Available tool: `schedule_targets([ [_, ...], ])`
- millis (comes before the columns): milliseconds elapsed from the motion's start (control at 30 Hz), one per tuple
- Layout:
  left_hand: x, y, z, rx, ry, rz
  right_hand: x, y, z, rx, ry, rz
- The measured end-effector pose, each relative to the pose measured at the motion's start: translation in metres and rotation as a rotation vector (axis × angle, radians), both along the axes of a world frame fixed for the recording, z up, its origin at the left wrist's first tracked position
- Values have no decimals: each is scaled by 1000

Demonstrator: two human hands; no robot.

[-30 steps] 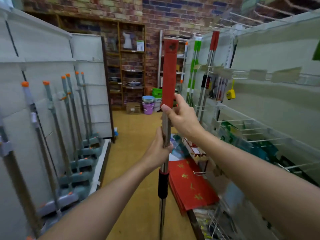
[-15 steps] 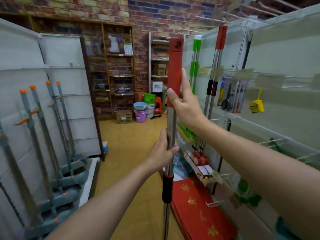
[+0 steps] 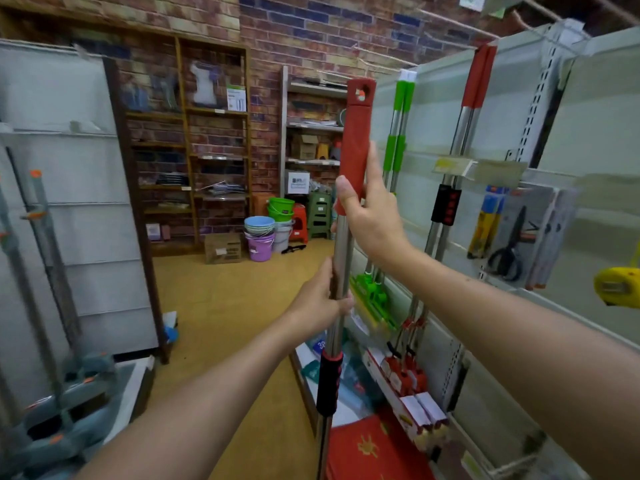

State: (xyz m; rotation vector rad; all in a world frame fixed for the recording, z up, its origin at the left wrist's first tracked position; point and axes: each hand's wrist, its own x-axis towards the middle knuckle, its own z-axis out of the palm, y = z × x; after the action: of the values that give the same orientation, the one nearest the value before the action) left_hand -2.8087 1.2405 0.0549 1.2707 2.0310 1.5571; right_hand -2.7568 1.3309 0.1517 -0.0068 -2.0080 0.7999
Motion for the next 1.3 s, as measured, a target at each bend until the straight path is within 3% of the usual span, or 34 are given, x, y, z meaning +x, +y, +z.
schedule_targets([
  [333,-146,103,10,46,73,-184,-137,86,8,-36,168,-247],
  [600,-246,179,27,5,73,-433,-212,147,23,-52,153,-448],
  [1300,-325,367,46,54,105,-945,-271,299,43,-65,152,-804],
])
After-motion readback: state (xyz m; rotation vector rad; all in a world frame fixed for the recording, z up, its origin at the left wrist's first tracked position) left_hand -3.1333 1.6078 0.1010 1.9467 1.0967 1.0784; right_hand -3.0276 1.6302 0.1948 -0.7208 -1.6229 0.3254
